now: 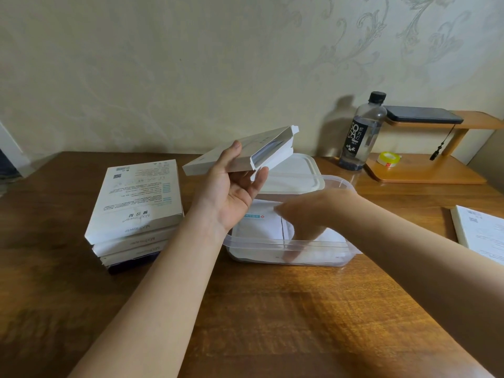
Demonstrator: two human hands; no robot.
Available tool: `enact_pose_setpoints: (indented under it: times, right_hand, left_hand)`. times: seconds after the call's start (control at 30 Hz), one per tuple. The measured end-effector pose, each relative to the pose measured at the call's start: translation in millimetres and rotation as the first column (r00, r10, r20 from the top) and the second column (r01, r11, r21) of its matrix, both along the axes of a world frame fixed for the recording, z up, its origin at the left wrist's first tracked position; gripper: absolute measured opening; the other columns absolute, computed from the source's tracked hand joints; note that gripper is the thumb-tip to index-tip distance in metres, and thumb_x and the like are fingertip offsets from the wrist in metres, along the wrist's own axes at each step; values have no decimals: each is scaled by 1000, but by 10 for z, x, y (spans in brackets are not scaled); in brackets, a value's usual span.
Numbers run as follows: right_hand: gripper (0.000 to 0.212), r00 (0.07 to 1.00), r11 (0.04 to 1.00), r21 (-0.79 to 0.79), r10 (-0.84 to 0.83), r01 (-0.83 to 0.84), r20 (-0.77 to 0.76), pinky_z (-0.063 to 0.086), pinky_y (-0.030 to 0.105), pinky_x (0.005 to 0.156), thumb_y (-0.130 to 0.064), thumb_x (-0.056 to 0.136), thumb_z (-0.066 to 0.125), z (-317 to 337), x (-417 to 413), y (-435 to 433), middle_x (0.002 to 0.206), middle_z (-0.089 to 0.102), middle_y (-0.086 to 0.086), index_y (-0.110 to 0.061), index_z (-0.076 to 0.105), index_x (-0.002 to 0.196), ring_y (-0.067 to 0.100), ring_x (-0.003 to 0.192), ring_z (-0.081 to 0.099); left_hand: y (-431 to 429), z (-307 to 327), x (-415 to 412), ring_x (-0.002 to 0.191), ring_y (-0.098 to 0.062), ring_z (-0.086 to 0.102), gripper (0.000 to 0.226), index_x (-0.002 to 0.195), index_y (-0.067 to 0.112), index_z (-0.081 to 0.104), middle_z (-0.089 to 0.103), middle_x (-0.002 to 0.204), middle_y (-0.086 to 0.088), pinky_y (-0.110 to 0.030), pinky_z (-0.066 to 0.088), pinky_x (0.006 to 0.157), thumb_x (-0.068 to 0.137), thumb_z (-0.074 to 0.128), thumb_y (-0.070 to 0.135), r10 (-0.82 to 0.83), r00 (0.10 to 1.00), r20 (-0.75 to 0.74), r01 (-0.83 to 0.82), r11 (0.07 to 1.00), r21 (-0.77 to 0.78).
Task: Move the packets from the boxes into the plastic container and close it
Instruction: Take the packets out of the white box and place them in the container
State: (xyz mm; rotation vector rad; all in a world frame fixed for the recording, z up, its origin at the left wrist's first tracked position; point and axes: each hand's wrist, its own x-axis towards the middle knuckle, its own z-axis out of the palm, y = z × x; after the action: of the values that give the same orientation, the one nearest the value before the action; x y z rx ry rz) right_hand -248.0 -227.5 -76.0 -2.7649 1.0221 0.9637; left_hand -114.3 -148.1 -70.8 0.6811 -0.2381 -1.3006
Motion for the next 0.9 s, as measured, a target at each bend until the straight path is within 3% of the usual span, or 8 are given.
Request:
enact_pose_setpoints:
  times: [0.17, 0.3, 0.37, 0.43, 0.5, 0.53, 0.73, 0.9]
  right_hand:
    - [103, 1000, 1000, -5, -19, 19, 16, 50, 40, 103, -72, 69, 73, -14, -6, 9, 132, 61, 2, -16, 40, 149, 25, 116, 59]
    - [76, 939, 991, -43, -109, 130, 325, 45, 38, 108, -58, 85, 69, 149, -124, 19, 141, 56, 1, -18, 45, 146, 22, 126, 54]
    - [41, 756, 972, 16, -194, 236, 626, 53, 38, 97, -41, 89, 71, 283, -207, 4, 119, 69, 1, -17, 67, 123, 20, 107, 65]
    - [10, 390, 941, 163, -275, 298, 879, 60, 43, 79, -22, 88, 70, 371, -268, 11, 85, 75, 4, -14, 75, 92, 26, 82, 71]
    - [9, 55, 911, 311, -337, 269, 940, 62, 44, 66, -13, 88, 65, 418, -275, 42, 71, 72, 8, -13, 73, 84, 25, 68, 72]
    - [9, -29, 904, 354, -358, 238, 933, 60, 41, 62, -12, 88, 65, 418, -262, 56, 71, 72, 9, -13, 74, 87, 23, 63, 71]
    - [14, -92, 865, 481, -473, 140, 876, 52, 33, 52, -12, 93, 62, 302, -117, 11, 60, 67, 4, -11, 76, 98, 19, 51, 59]
    - [18, -29, 872, 482, -481, 85, 876, 54, 34, 54, -20, 97, 61, 310, -161, 31, 62, 68, 8, -18, 75, 108, 22, 53, 59]
  left_hand:
    - [15, -1, -1, 86, -27, 69, 22, 105, 7, 66, 68, 94, -15, -31, 62, 59, 92, 72, 24, -5, 1000, -1, 5, 1000, 2]
    - [20, 10, -6, 84, -27, 70, 24, 106, 6, 67, 72, 98, -18, -29, 63, 60, 92, 72, 25, -28, 1000, 11, 28, 1000, 3]
    - [14, 6, -8, 83, -27, 71, 25, 107, 6, 67, 73, 103, -20, -28, 62, 58, 93, 71, 26, -38, 999, 27, 38, 999, 4]
    - [8, -5, -16, 81, -27, 72, 24, 108, 7, 67, 74, 103, -18, -28, 62, 59, 93, 70, 25, -36, 999, 27, 36, 999, -19]
    - [0, -18, -23, 84, -28, 74, 27, 114, 8, 67, 74, 105, -18, -29, 62, 61, 93, 70, 25, -28, 999, 33, 29, 999, -35]
    - [-2, -22, -26, 84, -29, 74, 28, 116, 8, 67, 74, 106, -18, -29, 62, 61, 93, 70, 25, -25, 999, 42, 26, 999, -34]
    - [-13, -10, -34, 75, -22, 71, 21, 100, 8, 72, 75, 91, -12, -25, 62, 63, 93, 69, 27, -31, 993, 111, 34, 999, -29]
    - [-4, 7, -33, 74, -21, 69, 24, 81, 10, 78, 74, 84, -12, -24, 60, 65, 95, 67, 26, -16, 994, 108, 20, 999, -40]
